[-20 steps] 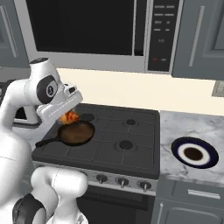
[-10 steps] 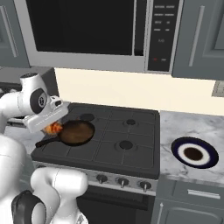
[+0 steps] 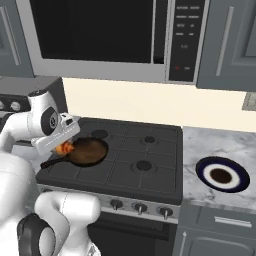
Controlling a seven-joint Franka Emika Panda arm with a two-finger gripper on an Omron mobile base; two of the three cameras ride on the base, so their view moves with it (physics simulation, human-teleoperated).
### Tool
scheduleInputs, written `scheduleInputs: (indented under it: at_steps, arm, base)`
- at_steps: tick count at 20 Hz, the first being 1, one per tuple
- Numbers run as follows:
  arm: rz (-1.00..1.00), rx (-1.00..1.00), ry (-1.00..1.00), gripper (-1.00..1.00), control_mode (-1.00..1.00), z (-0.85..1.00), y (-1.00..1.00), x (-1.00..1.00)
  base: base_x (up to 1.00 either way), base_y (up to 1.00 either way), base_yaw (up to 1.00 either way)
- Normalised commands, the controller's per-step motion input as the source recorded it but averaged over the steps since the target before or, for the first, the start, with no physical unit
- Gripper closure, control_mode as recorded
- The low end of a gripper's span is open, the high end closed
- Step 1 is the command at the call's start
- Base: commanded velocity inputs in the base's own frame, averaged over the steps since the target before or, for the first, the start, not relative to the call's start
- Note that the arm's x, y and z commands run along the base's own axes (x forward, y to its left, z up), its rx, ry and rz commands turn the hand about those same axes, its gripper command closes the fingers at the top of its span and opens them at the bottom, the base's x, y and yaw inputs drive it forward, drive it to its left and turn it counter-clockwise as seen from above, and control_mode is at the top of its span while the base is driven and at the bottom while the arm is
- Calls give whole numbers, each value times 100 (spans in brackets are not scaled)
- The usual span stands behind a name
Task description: Pick the croissant and place it on the pan. Then turn on the stove to warm the croissant.
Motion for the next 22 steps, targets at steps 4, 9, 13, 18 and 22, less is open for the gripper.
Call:
scheduleInputs:
  at_steps: [4, 9, 13, 18, 22]
  arm:
    - [0, 5, 0, 100, -100, -1, -1, 59]
    - [0, 1, 0, 100, -100, -6, 0, 49]
    - [0, 0, 0, 100, -100, -11, 0, 22]
    - [0, 0, 0, 100, -100, -23, 0, 16]
    - [0, 0, 0, 100, -100, -31, 0, 20]
  base:
    - [0, 0, 0]
    - [0, 0, 0]
    - [0, 0, 0]
    - [0, 0, 0]
    - [0, 0, 0]
